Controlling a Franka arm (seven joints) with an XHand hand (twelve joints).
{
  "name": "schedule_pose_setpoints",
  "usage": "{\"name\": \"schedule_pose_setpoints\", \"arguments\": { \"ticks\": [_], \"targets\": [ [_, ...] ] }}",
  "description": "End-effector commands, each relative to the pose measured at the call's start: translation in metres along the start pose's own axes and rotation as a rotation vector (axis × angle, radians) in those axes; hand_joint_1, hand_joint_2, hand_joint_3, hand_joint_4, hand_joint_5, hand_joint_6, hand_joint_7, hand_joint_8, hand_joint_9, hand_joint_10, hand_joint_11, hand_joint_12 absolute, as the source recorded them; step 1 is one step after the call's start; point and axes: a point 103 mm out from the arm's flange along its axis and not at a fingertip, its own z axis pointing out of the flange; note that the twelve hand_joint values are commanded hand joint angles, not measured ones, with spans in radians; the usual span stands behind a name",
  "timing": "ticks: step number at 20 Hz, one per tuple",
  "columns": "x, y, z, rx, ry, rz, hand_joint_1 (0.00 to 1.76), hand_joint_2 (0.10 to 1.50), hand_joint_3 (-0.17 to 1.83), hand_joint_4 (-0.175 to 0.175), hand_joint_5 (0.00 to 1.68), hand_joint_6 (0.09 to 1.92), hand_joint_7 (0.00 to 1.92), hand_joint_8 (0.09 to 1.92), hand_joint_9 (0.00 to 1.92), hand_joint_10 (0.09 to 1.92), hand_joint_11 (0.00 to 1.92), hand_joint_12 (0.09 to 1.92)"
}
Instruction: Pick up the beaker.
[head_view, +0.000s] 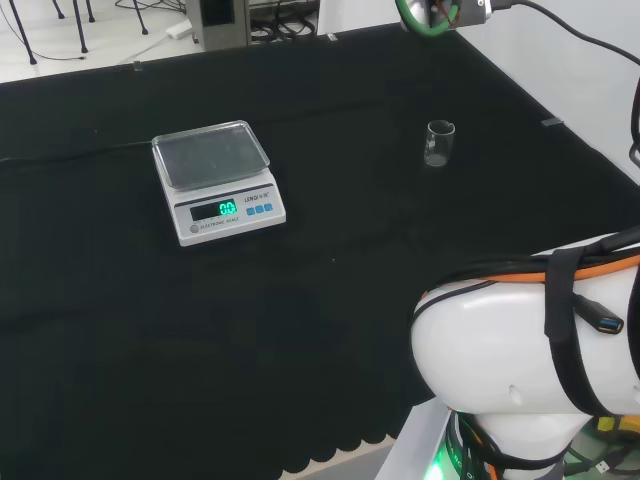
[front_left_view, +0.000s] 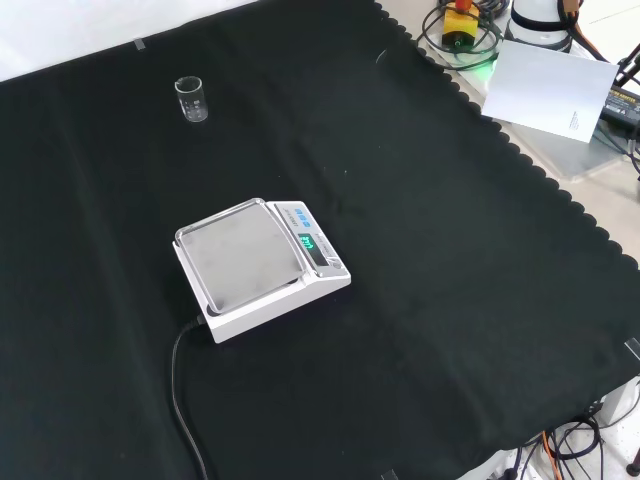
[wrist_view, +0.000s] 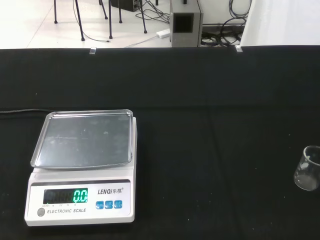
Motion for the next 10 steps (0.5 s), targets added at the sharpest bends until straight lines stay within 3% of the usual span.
{"name": "schedule_pose_setpoints", "arguments": {
  "ticks": [1, 4, 10],
  "targets": [
    [-0.001, -0.048, -0.03, -0.053, 0.021, 0.092, 0.82, 1.19, -0.17, -0.057, 0.6, 0.84, 0.74, 0.64, 0.89, 0.7, 0.53, 1.29],
    [-0.011, -0.028, -0.009, -0.007, 0.043, 0.113, 0.77, 1.19, -0.17, -0.07, 0.53, 0.81, 0.57, 0.7, 0.76, 0.73, 0.39, 1.36],
    [-0.03, 0.006, 0.028, 0.04, 0.117, 0.122, 0.77, 1.19, -0.17, -0.074, 0.52, 0.81, 0.54, 0.73, 0.74, 0.75, 0.37, 1.37]
  ]
}}
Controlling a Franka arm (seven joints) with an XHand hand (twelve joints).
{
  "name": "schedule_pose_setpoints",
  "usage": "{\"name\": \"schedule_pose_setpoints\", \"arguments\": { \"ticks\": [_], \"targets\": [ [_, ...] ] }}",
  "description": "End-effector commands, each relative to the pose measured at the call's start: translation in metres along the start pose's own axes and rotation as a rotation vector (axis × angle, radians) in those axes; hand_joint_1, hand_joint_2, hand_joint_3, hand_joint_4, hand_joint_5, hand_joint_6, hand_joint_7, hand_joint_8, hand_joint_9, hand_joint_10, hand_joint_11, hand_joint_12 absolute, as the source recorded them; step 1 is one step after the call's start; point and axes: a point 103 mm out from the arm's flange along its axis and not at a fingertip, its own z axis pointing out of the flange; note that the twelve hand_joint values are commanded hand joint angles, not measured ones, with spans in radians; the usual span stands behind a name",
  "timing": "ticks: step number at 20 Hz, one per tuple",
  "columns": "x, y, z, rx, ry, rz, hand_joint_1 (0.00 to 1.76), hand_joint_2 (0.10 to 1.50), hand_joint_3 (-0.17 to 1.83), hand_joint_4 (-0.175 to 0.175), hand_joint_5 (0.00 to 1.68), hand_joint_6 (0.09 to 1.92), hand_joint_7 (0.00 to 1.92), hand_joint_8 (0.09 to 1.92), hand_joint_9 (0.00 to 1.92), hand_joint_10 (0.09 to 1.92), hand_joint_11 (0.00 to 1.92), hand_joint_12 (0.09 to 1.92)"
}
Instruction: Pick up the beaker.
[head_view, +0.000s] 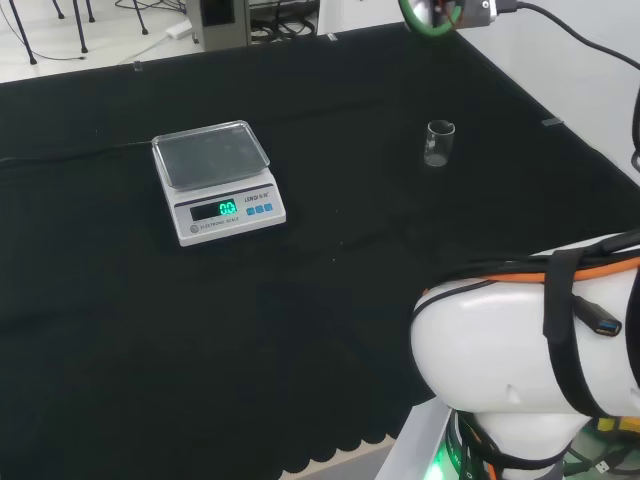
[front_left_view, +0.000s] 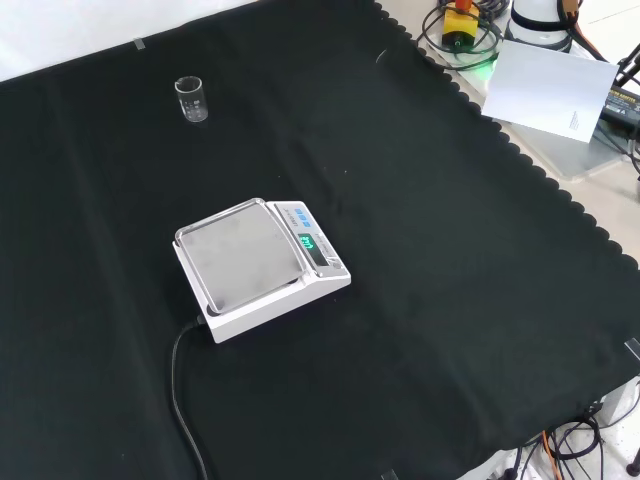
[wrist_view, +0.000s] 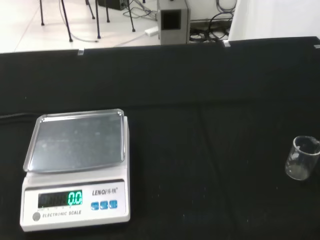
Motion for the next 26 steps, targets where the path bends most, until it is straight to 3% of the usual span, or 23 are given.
{"name": "schedule_pose_setpoints", "arguments": {
  "ticks": [1, 8, 13, 19, 26],
  "targets": [
    [-0.024, 0.017, 0.034, 0.051, 0.1, 0.069, 0.77, 1.19, -0.17, -0.074, 0.52, 0.81, 0.54, 0.73, 0.74, 0.75, 0.37, 1.37],
    [-0.032, 0.06, 0.072, 0.097, 0.121, 0.078, 0.78, 1.19, -0.17, -0.076, 0.52, 0.81, 0.52, 0.73, 0.74, 0.75, 0.37, 1.37],
    [-0.041, 0.09, 0.097, 0.091, 0.103, 0.131, 0.8, 1.18, -0.17, -0.074, 0.48, 0.82, 0.48, 0.76, 0.69, 0.78, 0.35, 1.38],
    [-0.05, 0.117, 0.136, 0.178, 0.142, 0.171, 0.83, 1.14, -0.17, -0.057, 0.33, 0.77, 0.32, 0.8, 0.52, 0.84, 0.25, 1.41],
    [-0.078, 0.162, 0.171, 0.257, 0.192, 0.237, 0.84, 1.14, -0.17, -0.058, 0.31, 0.75, 0.3, 0.8, 0.5, 0.85, 0.24, 1.42]
  ]
}}
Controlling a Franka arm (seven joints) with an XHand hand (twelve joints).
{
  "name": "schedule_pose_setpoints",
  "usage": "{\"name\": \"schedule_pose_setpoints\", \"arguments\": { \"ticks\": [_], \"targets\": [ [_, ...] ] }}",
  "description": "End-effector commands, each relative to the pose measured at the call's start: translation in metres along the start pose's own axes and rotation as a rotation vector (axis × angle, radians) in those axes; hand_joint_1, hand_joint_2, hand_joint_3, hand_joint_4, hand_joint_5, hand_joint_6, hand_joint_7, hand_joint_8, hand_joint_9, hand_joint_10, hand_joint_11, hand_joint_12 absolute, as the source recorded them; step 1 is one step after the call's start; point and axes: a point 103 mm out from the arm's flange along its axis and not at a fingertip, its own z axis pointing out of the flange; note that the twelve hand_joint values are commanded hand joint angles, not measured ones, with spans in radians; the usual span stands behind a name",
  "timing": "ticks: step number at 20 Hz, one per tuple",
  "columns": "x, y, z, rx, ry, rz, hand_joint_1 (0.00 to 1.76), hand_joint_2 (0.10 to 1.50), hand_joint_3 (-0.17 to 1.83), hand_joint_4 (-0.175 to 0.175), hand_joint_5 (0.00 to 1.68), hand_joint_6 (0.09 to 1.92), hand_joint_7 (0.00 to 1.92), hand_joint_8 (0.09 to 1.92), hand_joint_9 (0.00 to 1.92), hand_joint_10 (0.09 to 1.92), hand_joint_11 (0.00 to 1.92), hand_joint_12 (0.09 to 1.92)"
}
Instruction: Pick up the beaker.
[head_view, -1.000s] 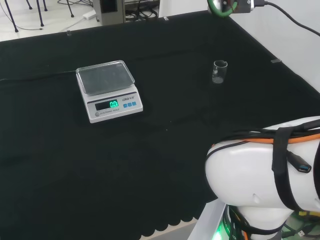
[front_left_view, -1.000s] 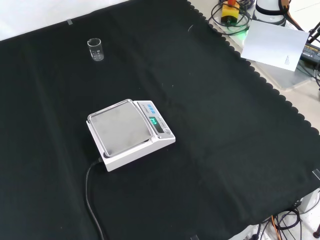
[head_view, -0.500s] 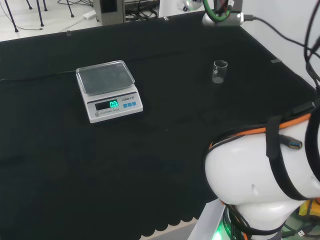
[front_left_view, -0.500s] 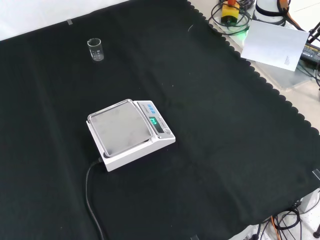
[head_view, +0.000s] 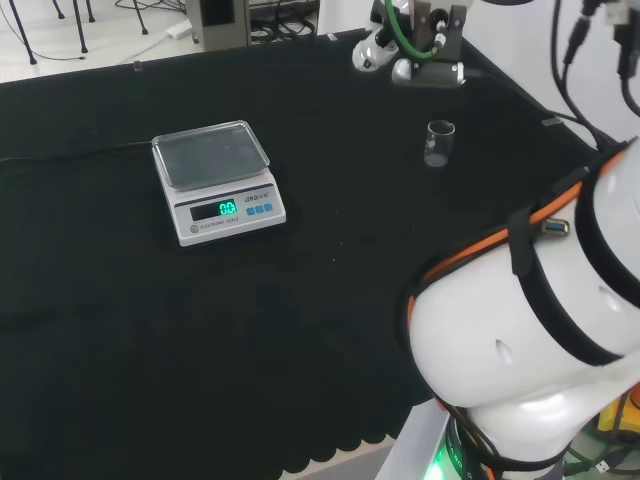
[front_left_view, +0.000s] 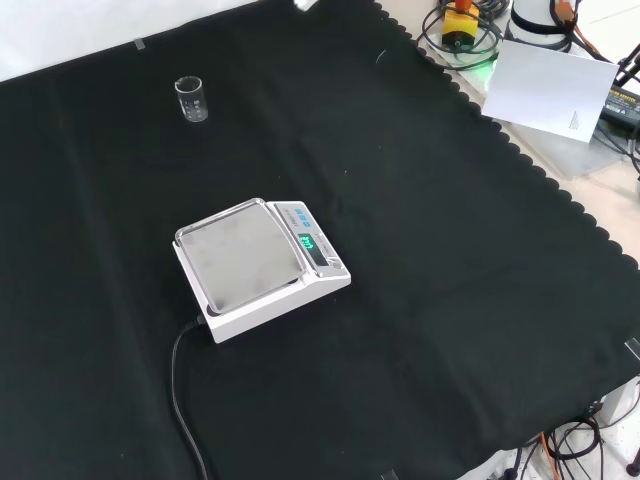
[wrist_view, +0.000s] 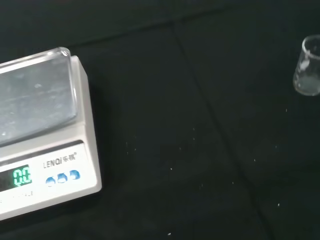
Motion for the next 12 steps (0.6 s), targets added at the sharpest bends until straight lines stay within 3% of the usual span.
{"name": "schedule_pose_setpoints", "arguments": {
  "ticks": [1, 3, 6, 10, 12],
  "targets": [
    [-0.034, 0.074, 0.015, 0.03, 0.075, 0.106, 0.84, 1.14, -0.17, -0.058, 0.31, 0.75, 0.3, 0.8, 0.5, 0.85, 0.24, 1.42],
    [-0.045, 0.086, 0.013, 0.007, 0.075, 0.162, 0.85, 1.15, -0.17, -0.058, 0.32, 0.75, 0.3, 0.8, 0.49, 0.85, 0.24, 1.42],
    [-0.058, 0.101, 0.005, -0.003, 0.016, 0.246, 0.85, 1.17, -0.17, -0.06, 0.33, 0.76, 0.29, 0.8, 0.48, 0.84, 0.25, 1.41],
    [-0.077, 0.119, 0.0, 0.121, 0.024, 0.312, 0.85, 1.17, -0.17, -0.057, 0.22, 0.63, 0.16, 0.79, 0.3, 0.87, 0.17, 1.43],
    [-0.085, 0.125, 0.003, 0.186, 0.05, 0.326, 0.82, 1.14, -0.17, -0.027, 0.12, 0.46, 0.05, 0.69, 0.12, 0.86, 0.09, 1.44]
  ]
}}
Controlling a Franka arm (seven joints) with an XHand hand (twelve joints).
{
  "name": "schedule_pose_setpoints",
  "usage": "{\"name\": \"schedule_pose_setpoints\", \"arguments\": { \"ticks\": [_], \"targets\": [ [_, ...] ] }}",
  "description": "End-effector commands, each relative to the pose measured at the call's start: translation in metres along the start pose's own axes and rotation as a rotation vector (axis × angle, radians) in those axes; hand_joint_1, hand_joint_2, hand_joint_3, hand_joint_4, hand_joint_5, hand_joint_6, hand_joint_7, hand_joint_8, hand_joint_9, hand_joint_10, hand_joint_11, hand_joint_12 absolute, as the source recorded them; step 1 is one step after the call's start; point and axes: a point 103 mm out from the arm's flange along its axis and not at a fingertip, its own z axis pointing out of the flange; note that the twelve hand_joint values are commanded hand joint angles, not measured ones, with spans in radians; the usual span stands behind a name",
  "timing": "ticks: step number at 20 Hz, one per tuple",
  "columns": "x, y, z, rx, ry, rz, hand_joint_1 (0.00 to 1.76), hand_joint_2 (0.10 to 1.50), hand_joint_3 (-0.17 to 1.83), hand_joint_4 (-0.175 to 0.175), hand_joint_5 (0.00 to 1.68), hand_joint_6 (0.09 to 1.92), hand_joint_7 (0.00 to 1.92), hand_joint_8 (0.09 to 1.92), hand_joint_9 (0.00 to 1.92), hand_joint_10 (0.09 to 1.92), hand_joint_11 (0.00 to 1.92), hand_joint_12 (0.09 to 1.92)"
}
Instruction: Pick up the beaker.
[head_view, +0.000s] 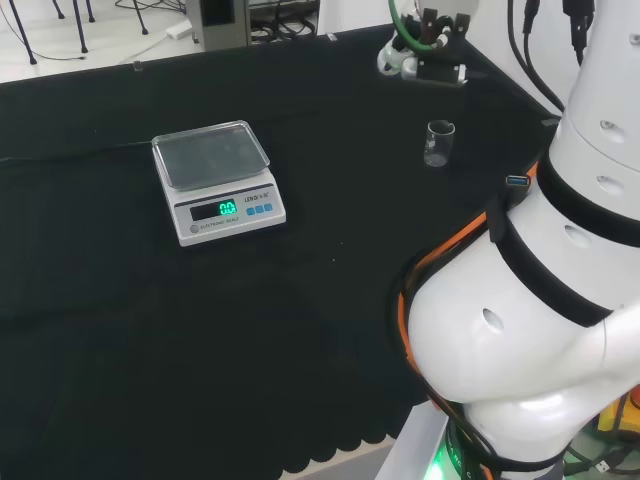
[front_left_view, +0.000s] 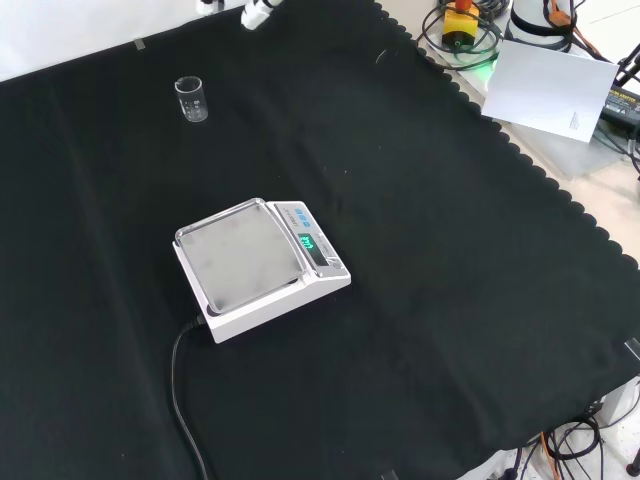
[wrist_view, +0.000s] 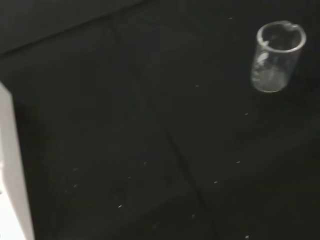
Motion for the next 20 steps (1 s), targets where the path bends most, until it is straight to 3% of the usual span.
{"name": "schedule_pose_setpoints", "arguments": {
  "ticks": [1, 4, 7, 11, 13, 16, 20],
  "targets": [
    [-0.034, 0.055, -0.01, 0.176, 0.029, 0.175, 0.8, 1.12, -0.17, 0.003, 0.08, 0.36, 0.03, 0.59, 0.06, 0.8, 0.05, 1.45],
    [-0.043, 0.064, -0.003, 0.295, 0.048, 0.178, 0.73, 1.01, -0.17, 0.09, 0.01, 0.09, 0.0, 0.14, 0.01, 0.53, 0.01, 1.45],
    [-0.045, 0.076, 0.002, 0.339, 0.031, 0.177, 0.7, 0.91, -0.17, 0.109, 0.0, 0.09, 0.0, 0.09, 0.0, 0.35, 0.0, 1.43],
    [-0.045, 0.096, 0.007, 0.338, 0.03, 0.169, 0.68, 0.94, -0.17, 0.051, 0.12, 0.09, 0.09, 0.09, 0.0, 0.7, 0.01, 1.48],
    [-0.044, 0.105, 0.01, 0.35, 0.034, 0.163, 0.69, 0.98, -0.17, 0.031, 0.2, 0.09, 0.1, 0.2, 0.01, 0.82, 0.02, 1.5],
    [-0.043, 0.113, 0.017, 0.361, 0.036, 0.159, 0.71, 1.0, -0.17, 0.017, 0.26, 0.09, 0.04, 0.51, 0.07, 0.88, 0.05, 1.49],
    [-0.043, 0.117, 0.03, 0.382, 0.043, 0.157, 0.73, 1.0, -0.17, 0.012, 0.27, 0.09, 0.02, 0.63, 0.08, 0.89, 0.06, 1.49]
  ]
}}
